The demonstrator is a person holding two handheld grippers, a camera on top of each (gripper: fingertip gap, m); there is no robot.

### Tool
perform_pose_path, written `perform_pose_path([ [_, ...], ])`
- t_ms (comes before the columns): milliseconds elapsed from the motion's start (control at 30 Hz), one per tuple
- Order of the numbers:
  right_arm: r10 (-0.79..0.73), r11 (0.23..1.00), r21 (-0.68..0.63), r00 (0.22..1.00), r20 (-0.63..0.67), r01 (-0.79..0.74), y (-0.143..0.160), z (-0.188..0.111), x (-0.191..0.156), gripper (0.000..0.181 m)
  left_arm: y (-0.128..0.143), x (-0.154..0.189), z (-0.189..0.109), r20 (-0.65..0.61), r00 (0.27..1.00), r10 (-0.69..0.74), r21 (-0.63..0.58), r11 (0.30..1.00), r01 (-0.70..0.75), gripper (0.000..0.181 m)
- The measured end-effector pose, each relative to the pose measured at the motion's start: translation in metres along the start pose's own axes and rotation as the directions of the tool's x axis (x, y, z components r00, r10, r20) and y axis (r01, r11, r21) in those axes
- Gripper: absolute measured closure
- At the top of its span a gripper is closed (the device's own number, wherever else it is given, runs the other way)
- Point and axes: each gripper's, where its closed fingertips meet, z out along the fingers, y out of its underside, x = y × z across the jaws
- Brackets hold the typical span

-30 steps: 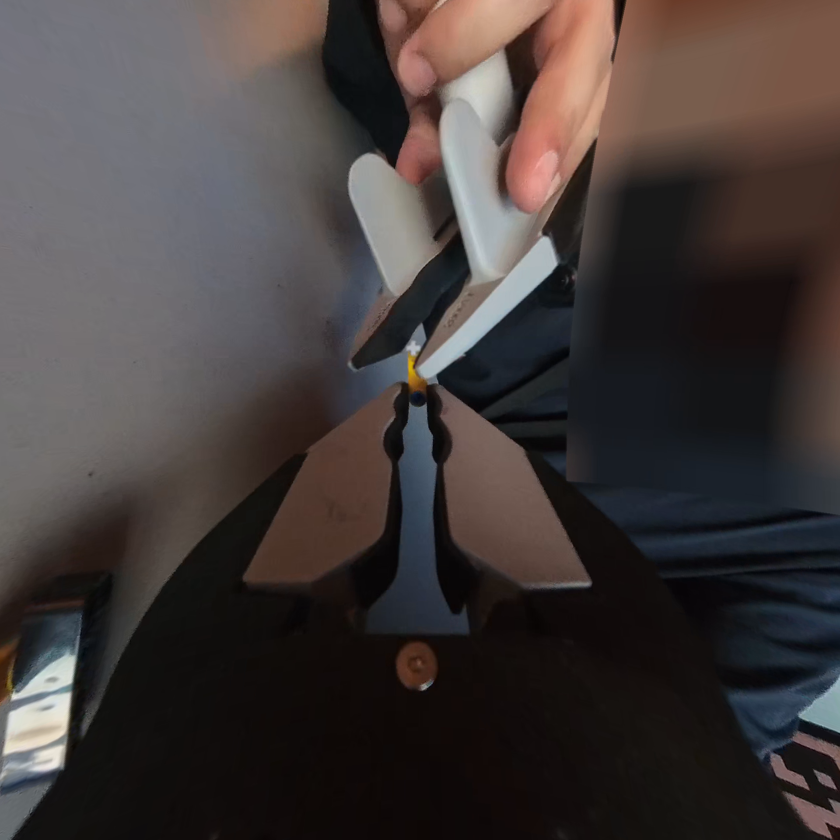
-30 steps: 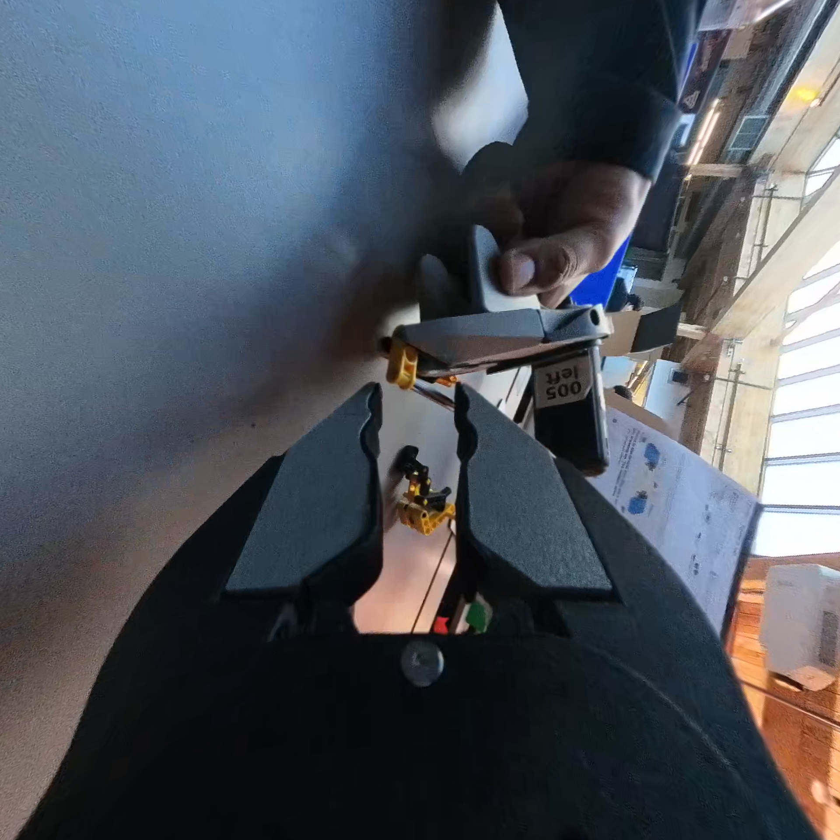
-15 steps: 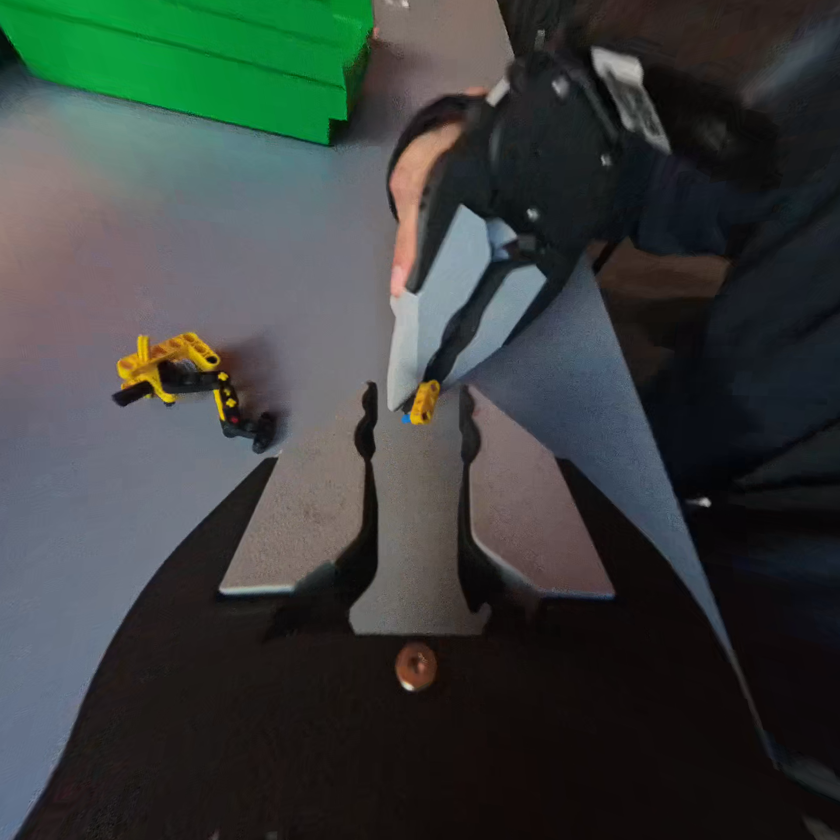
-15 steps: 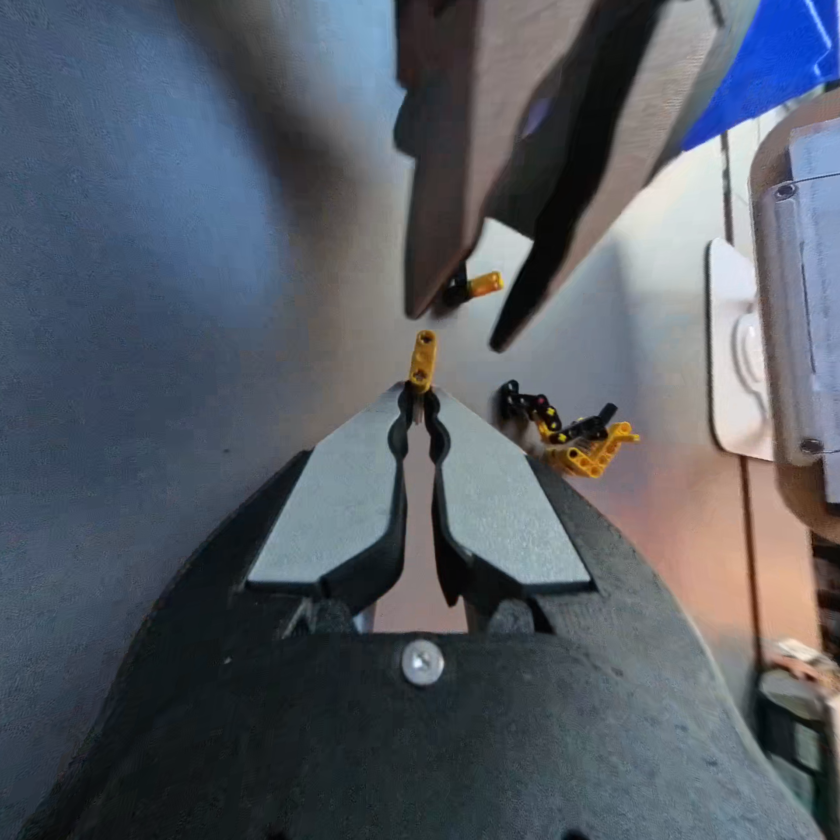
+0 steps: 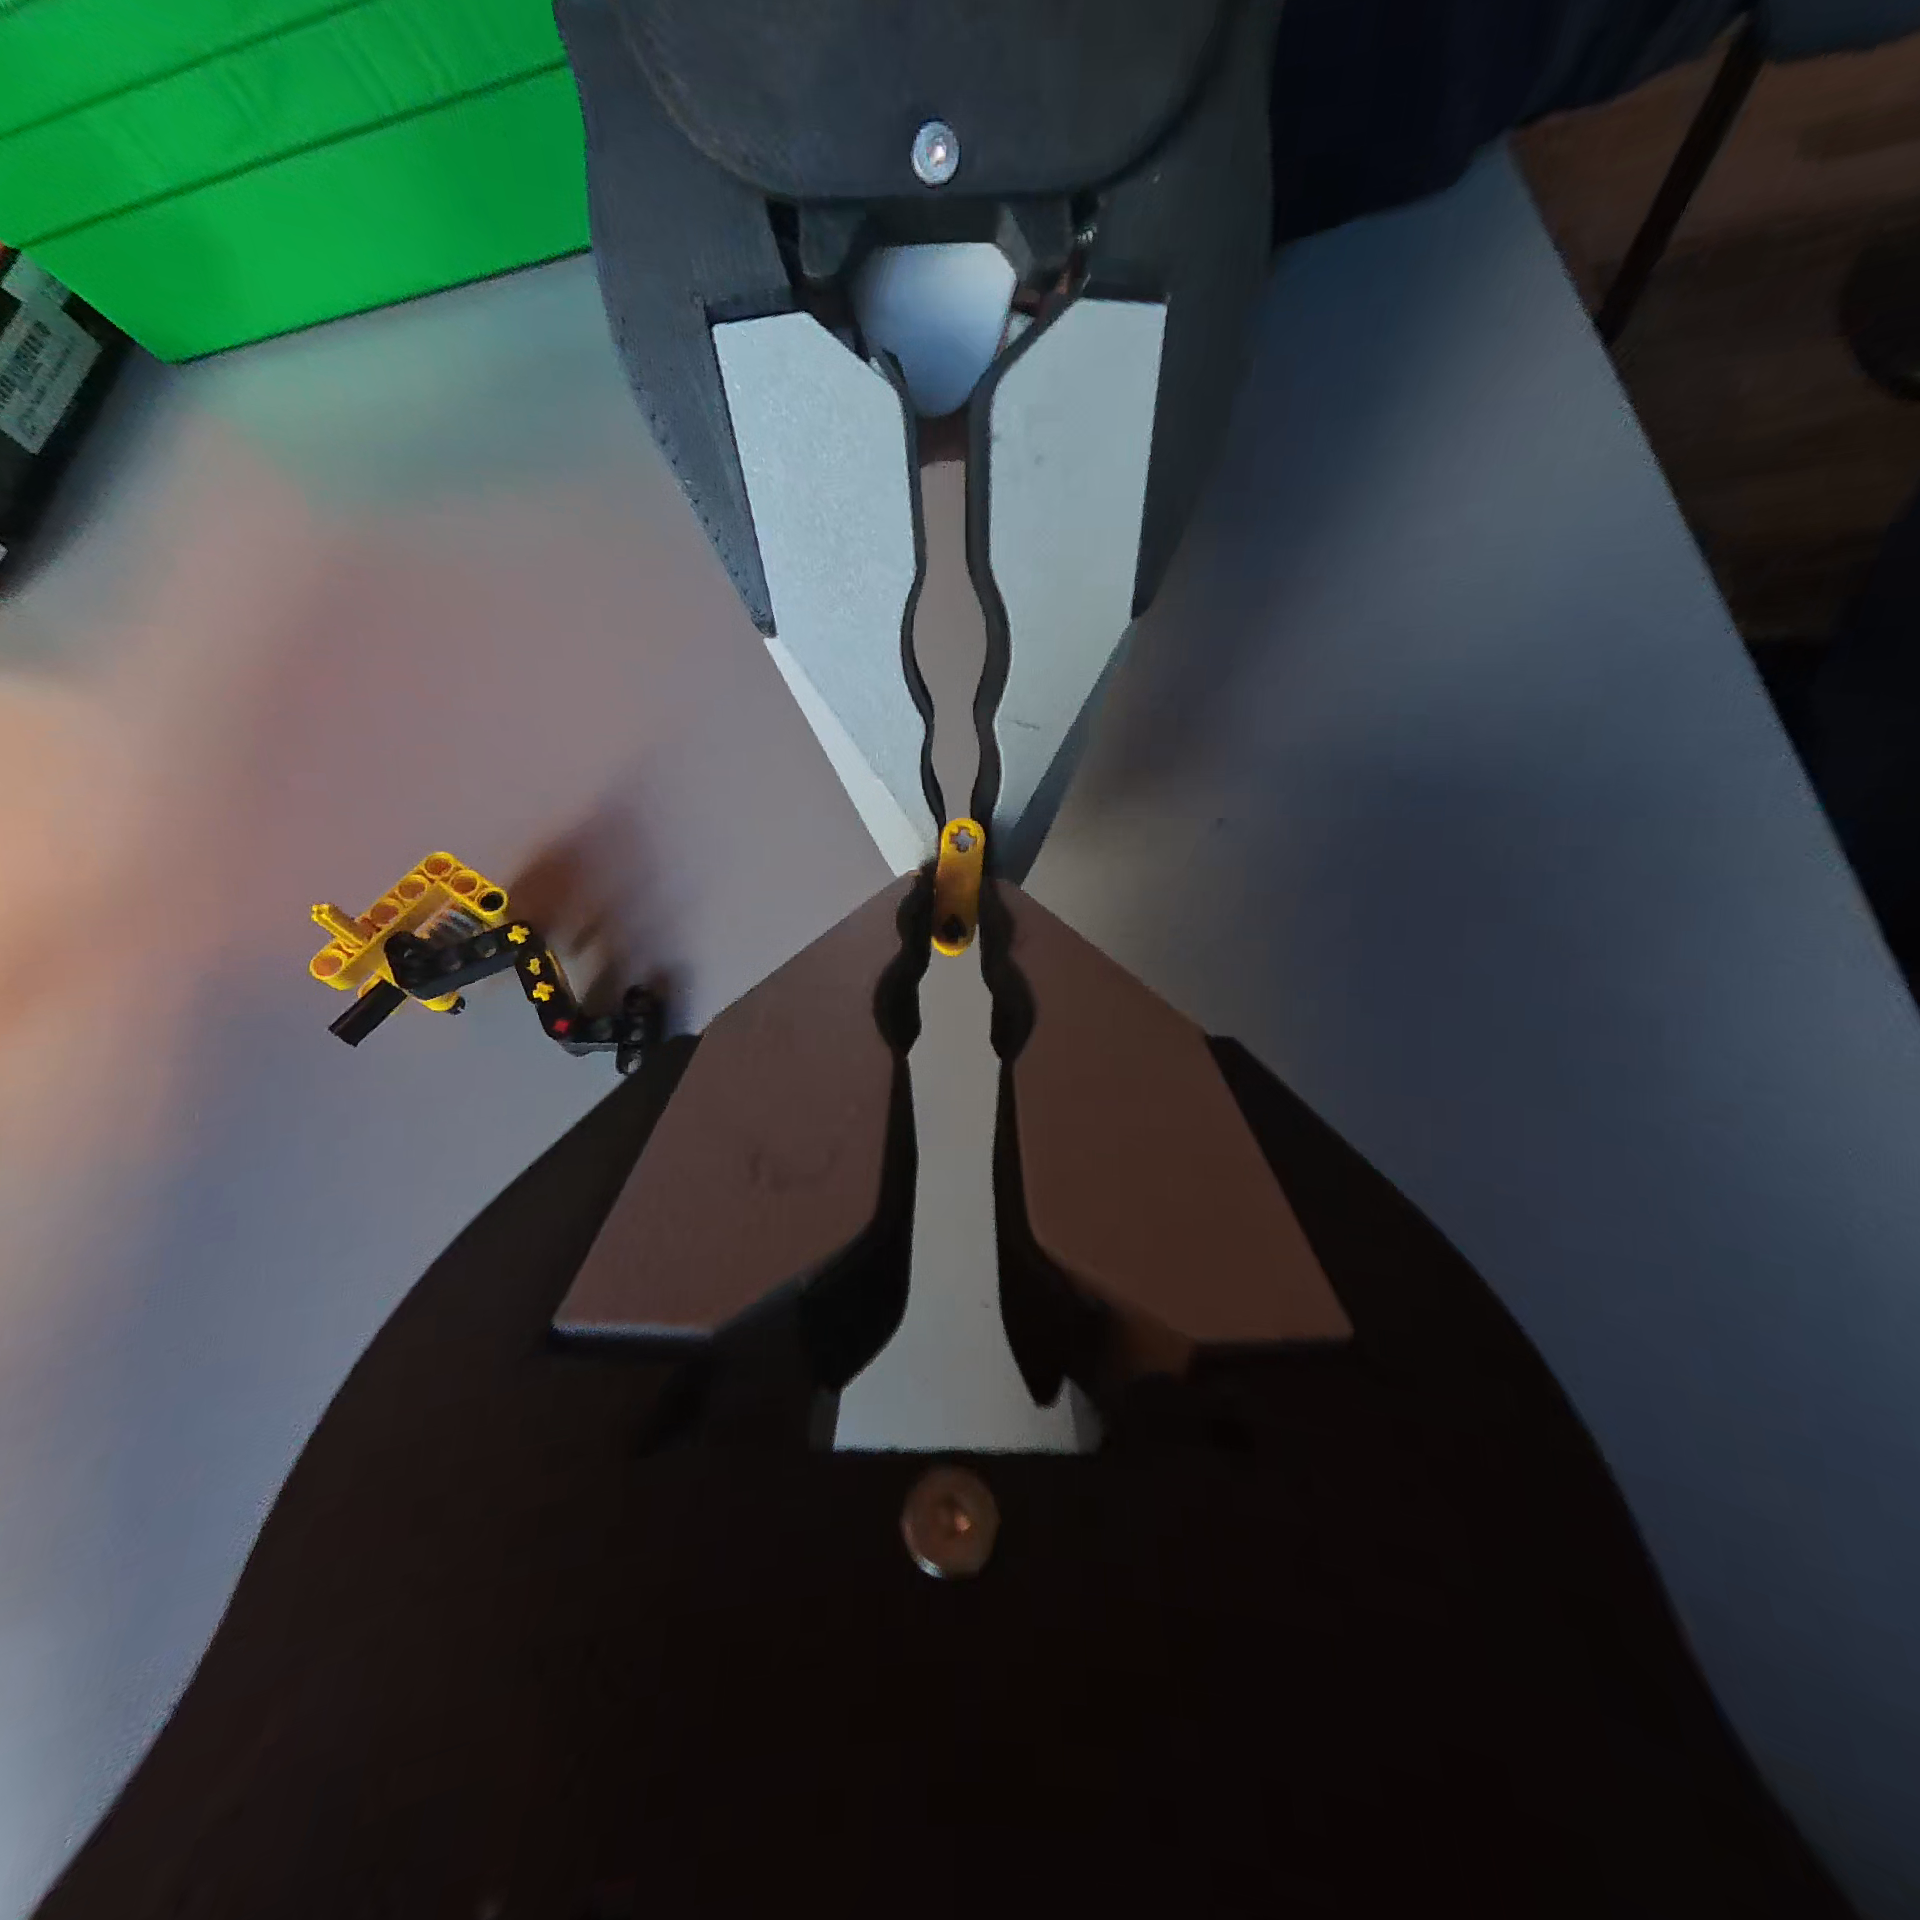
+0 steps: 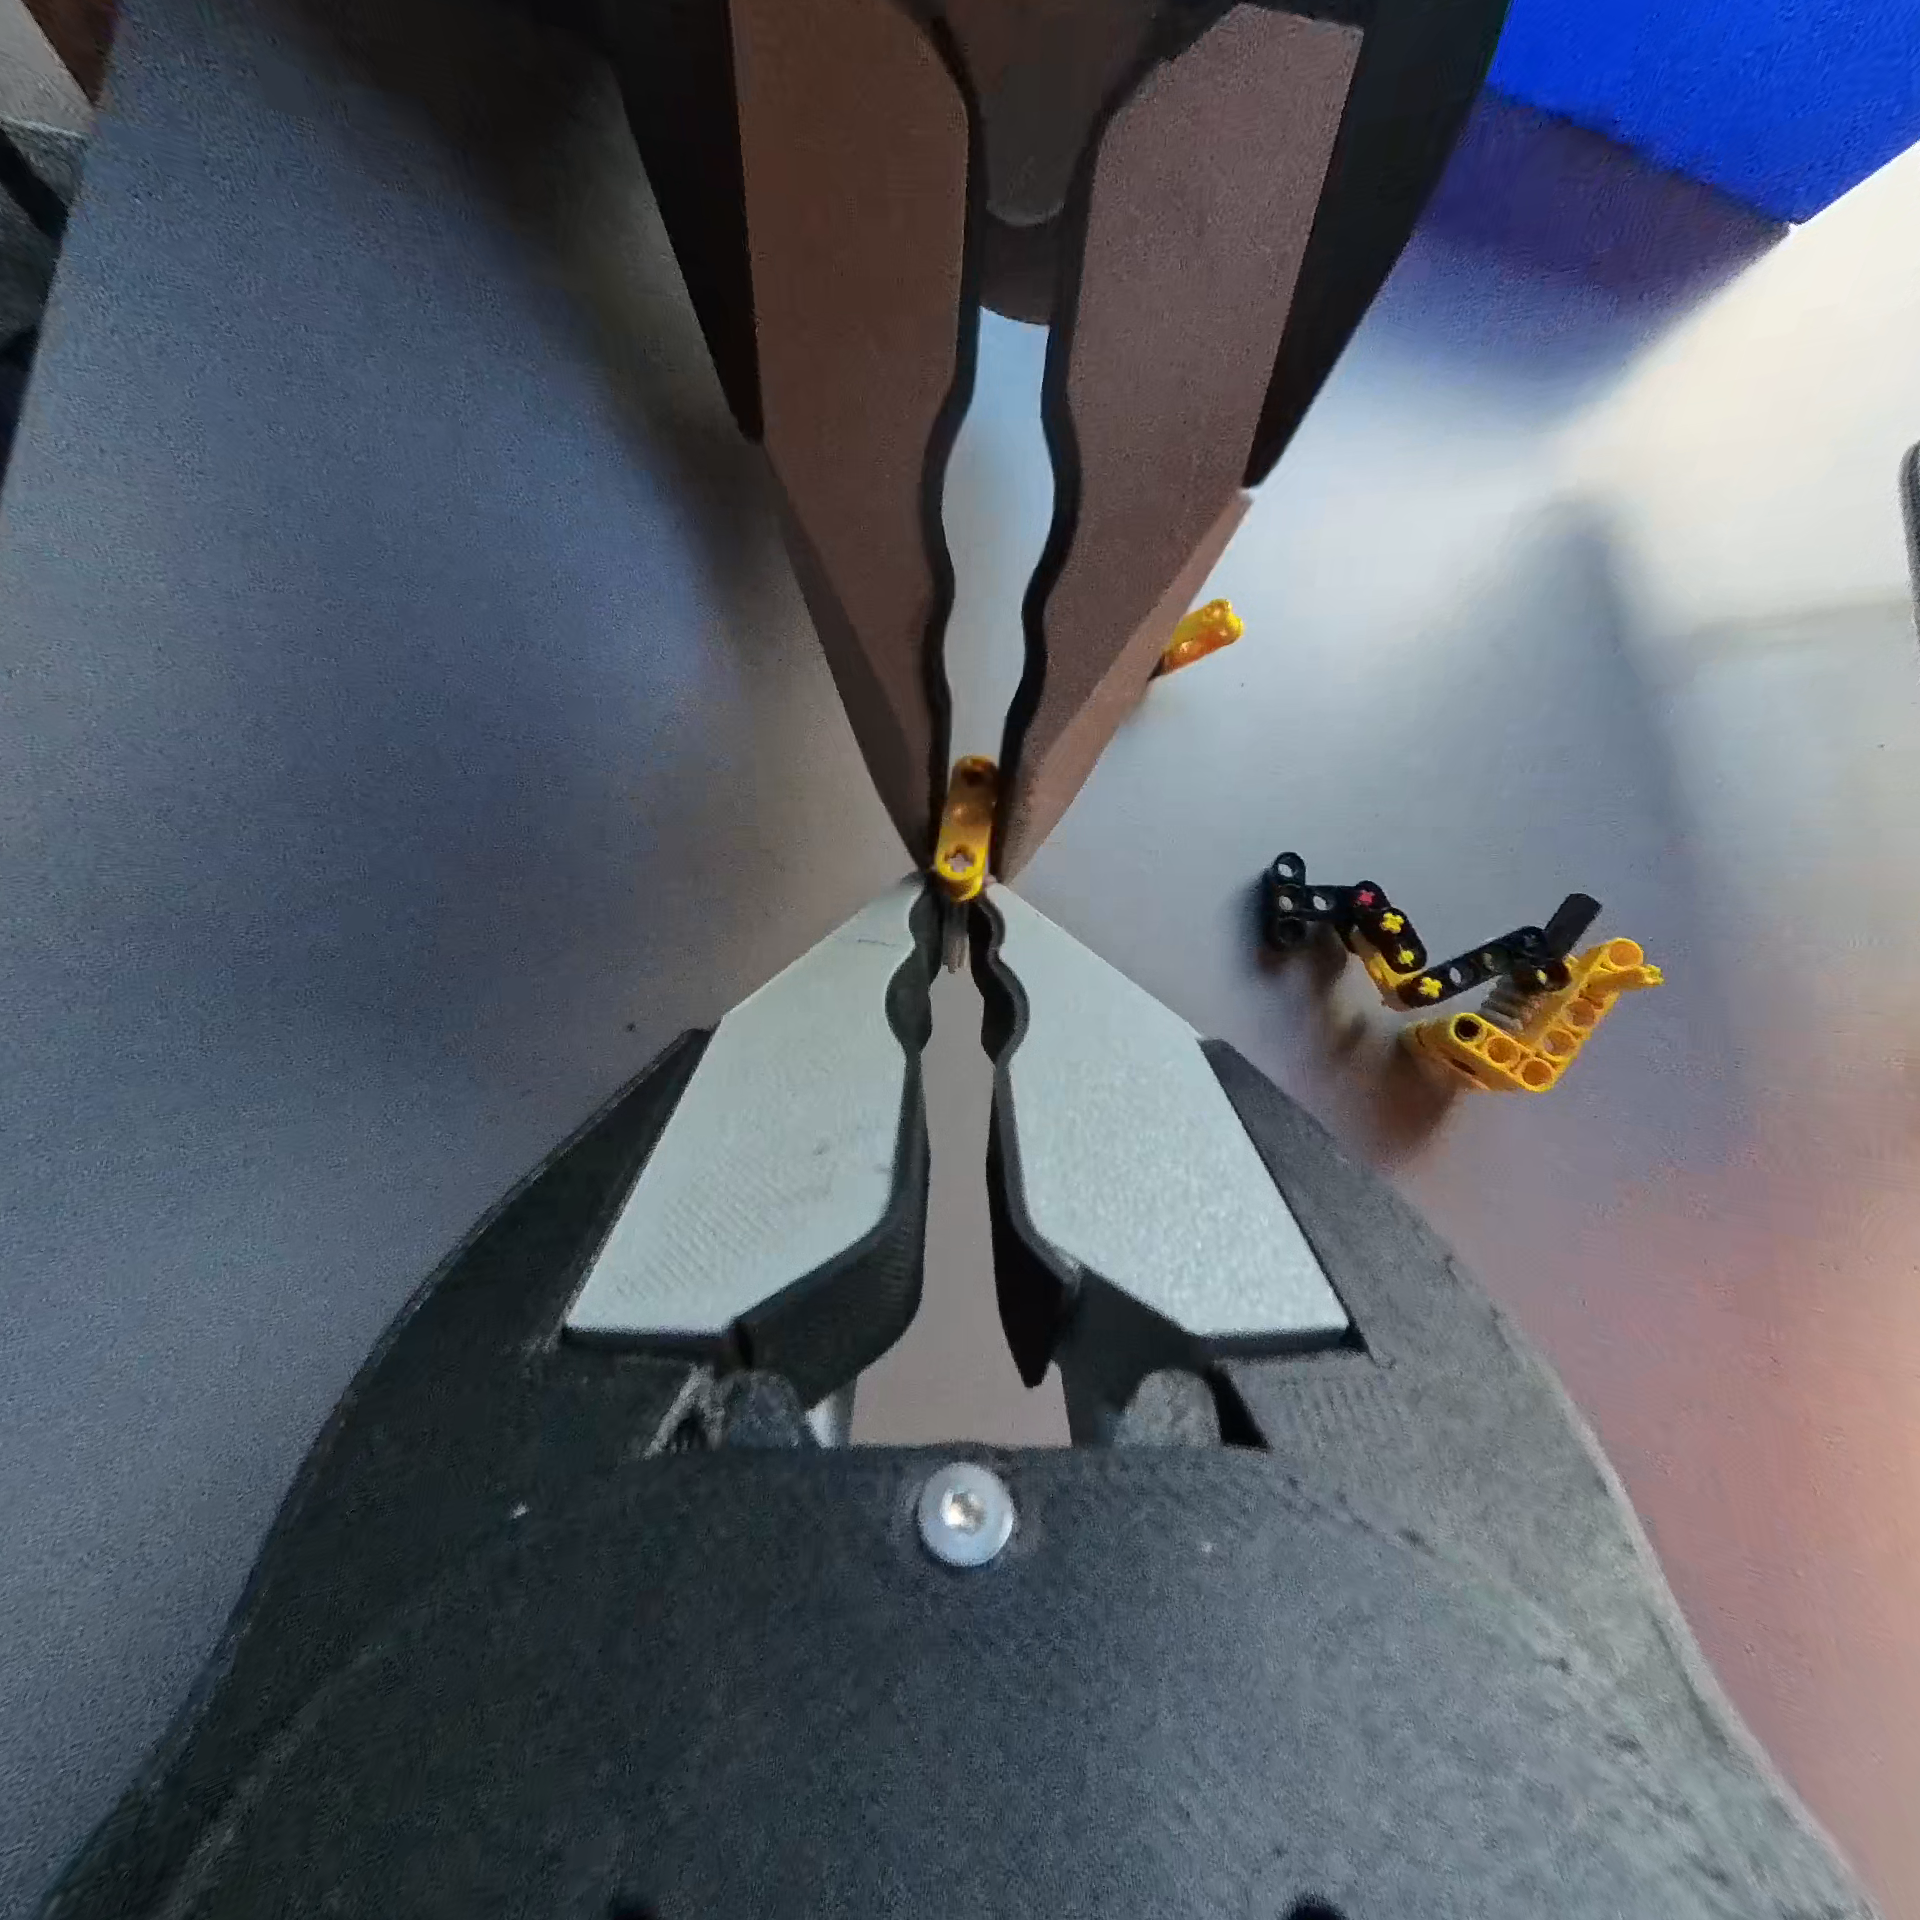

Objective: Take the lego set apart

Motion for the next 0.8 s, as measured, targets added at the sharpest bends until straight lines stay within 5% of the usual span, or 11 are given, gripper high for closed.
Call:
perform_pose_path([
  [133, -0.006, 0.998, 0.059, 0.998, -0.061, 0.01, -0.005, -0.007, 0.008, 0.179, -0.004, -0.005, -0.001, 0.05, 0.999, 0.012, 0.012, 1.0, -0.012, 0.176],
  [267, 0.043, 0.975, 0.224, 0.991, -0.13, -0.013, -0.03, -0.03, 0.022, 0.18, -0.026, -0.016, -0.019, 0.061, 0.992, -0.114, 0.204, 0.974, 0.1, 0.176],
  [467, 0.08, 0.908, 0.414, 0.996, -0.033, -0.059, -0.057, -0.055, 0.013, 0.181, -0.056, -0.009, -0.042, -0.026, 0.989, -0.146, 0.483, 0.864, 0.141, 0.176],
  [800, 0.219, 0.953, 0.2, 0.974, 0.063, -0.227, -0.007, -0.011, 0.019, 0.181, -0.022, -0.019, -0.014, 0.008, 0.962, -0.274, 0.341, 0.905, 0.255, 0.177],
])
